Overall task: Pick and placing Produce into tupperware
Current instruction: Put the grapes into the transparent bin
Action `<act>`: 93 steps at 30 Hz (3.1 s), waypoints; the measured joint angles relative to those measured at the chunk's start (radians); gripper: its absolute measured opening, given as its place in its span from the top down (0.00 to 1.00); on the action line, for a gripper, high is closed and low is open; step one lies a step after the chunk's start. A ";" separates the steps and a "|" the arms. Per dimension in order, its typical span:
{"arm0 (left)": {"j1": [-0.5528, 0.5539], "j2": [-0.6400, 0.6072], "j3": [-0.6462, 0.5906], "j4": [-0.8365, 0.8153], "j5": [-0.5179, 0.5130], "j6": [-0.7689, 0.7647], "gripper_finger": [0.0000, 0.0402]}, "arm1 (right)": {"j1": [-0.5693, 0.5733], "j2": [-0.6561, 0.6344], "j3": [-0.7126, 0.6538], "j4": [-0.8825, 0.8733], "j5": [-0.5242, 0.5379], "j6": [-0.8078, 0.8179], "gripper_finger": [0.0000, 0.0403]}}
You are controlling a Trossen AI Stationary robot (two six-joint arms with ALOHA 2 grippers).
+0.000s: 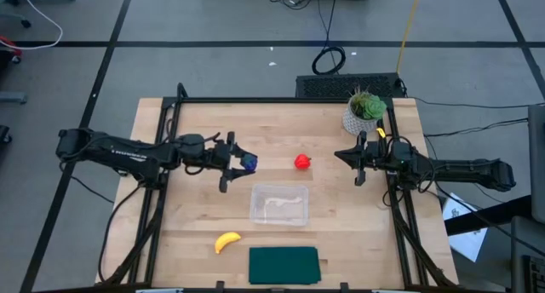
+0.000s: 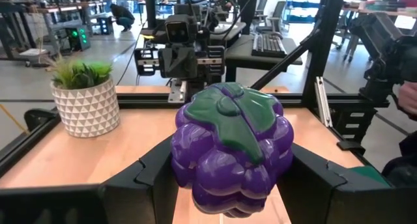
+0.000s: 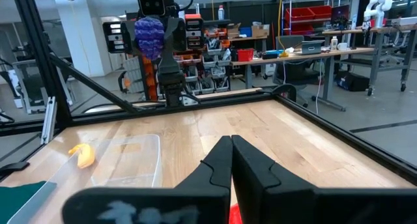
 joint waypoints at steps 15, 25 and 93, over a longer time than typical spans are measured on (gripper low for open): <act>-0.015 0.109 0.087 -0.002 0.018 -0.005 0.48 | 0.000 0.000 0.000 0.003 0.000 0.003 1.00; -0.022 0.153 0.149 0.003 0.035 0.003 0.48 | 0.000 0.000 0.000 0.002 0.000 0.001 1.00; -0.139 0.579 0.780 -0.994 -0.082 -0.196 0.48 | 0.000 0.000 0.000 0.003 0.000 0.000 1.00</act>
